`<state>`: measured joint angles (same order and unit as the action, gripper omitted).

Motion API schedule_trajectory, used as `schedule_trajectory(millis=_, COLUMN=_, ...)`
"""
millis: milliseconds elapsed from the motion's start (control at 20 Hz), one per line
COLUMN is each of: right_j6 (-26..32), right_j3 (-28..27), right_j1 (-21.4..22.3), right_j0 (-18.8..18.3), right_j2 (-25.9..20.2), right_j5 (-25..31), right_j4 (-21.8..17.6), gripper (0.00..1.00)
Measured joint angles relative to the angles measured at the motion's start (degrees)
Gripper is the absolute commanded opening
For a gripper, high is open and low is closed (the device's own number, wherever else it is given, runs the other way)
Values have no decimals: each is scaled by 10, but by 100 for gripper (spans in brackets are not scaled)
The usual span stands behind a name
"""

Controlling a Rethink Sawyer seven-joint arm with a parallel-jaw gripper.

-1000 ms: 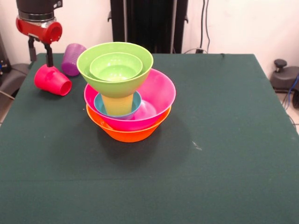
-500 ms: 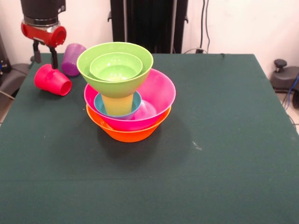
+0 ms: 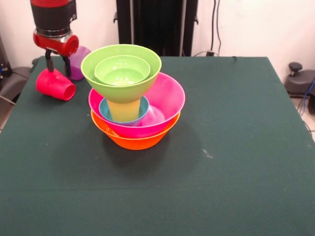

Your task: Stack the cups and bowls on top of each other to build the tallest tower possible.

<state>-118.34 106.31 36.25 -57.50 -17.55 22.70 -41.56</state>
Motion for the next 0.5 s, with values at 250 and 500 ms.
schedule_trajectory(millis=250, right_j6=0, right_j3=0, right_j1=1, right_j0=-5, right_j2=0, right_j5=0, right_j4=0, gripper=100)
schedule_trajectory(millis=500, right_j6=0, right_j3=0, right_j1=4, right_j0=-13, right_j2=0, right_j5=0, right_j4=0, gripper=100)
